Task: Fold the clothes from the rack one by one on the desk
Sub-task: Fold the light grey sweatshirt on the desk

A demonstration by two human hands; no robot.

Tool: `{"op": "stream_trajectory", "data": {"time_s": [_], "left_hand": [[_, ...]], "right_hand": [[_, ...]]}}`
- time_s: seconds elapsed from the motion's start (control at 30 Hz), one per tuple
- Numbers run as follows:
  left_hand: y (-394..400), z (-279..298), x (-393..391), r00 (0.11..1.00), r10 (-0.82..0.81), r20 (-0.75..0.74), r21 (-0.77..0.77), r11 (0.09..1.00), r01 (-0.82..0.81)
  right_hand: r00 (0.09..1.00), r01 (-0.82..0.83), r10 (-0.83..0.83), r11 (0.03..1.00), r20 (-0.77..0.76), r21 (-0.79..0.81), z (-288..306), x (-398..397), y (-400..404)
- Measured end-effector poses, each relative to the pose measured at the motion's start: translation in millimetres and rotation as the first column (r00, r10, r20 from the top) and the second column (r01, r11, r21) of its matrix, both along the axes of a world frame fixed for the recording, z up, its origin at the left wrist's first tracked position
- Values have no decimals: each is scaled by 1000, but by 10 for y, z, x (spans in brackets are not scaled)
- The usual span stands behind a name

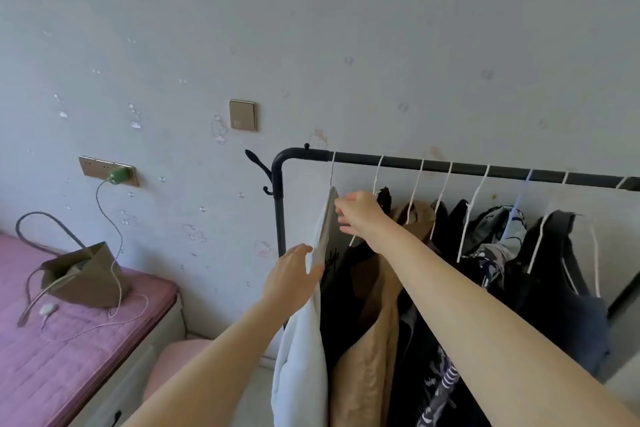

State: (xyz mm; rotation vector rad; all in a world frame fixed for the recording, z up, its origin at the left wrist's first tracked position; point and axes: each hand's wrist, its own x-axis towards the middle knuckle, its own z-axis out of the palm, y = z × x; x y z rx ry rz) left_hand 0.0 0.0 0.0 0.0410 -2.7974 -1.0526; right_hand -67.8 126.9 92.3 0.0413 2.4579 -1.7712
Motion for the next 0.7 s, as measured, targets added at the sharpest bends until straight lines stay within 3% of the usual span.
{"op": "stream_trajectory", "data": {"time_s": [0.2, 0.33, 0.57, 0.7], "left_hand": [[83, -71, -242, 994, 26, 105, 87, 996, -35], [159, -137, -344, 994, 43, 97, 28, 999, -46], [167, -168, -373, 996, 16, 83, 22, 1000, -18], [150, -143, -368, 997, 50, 60, 35, 998, -52]], "right_hand": [[981, -34, 61, 989, 183, -146, -167, -413, -113], [967, -26, 83, 972, 240, -233, -246, -627, -158], [936, -24, 134, 947, 325, -320, -238, -786, -177], [943, -48, 158, 935, 293, -351, -207, -831, -194]]}}
